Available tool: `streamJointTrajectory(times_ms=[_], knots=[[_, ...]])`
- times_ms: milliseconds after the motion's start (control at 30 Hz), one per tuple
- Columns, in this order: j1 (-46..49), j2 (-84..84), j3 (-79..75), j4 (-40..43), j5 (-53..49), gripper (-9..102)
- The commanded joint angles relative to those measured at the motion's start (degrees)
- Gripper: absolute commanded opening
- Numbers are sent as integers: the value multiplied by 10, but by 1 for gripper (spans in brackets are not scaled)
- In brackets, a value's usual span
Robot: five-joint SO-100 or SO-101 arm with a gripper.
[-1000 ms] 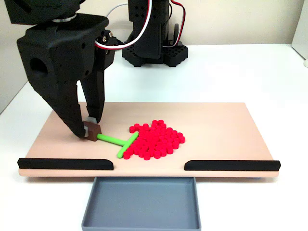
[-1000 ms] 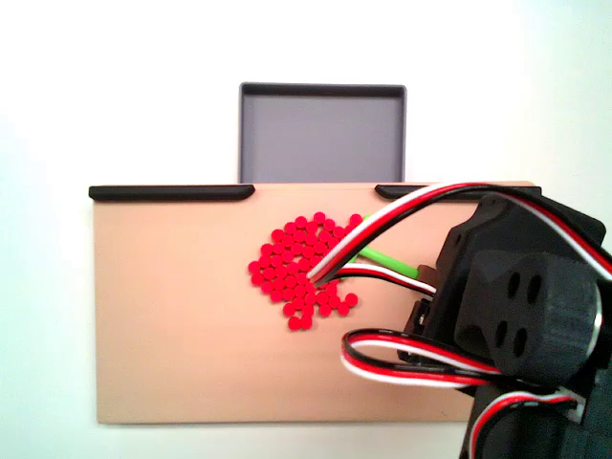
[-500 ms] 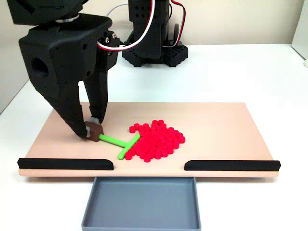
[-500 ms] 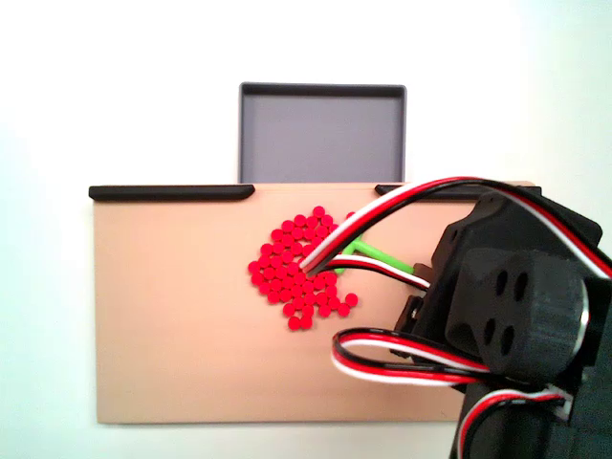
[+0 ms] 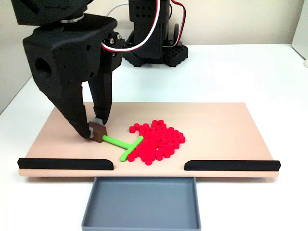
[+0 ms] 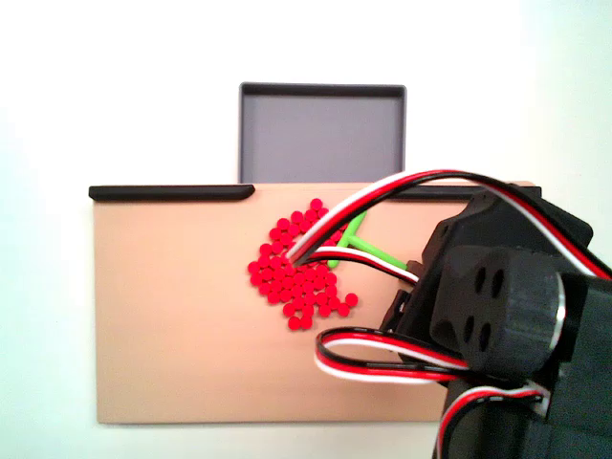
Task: Push granules from right to the grey container
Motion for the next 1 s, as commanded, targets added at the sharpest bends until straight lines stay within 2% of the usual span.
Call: streamJointTrajectory(times_ms=[0,967], knots=[[-5,11,-19,-2,9,0],[-10,11,-19,-2,62,0]])
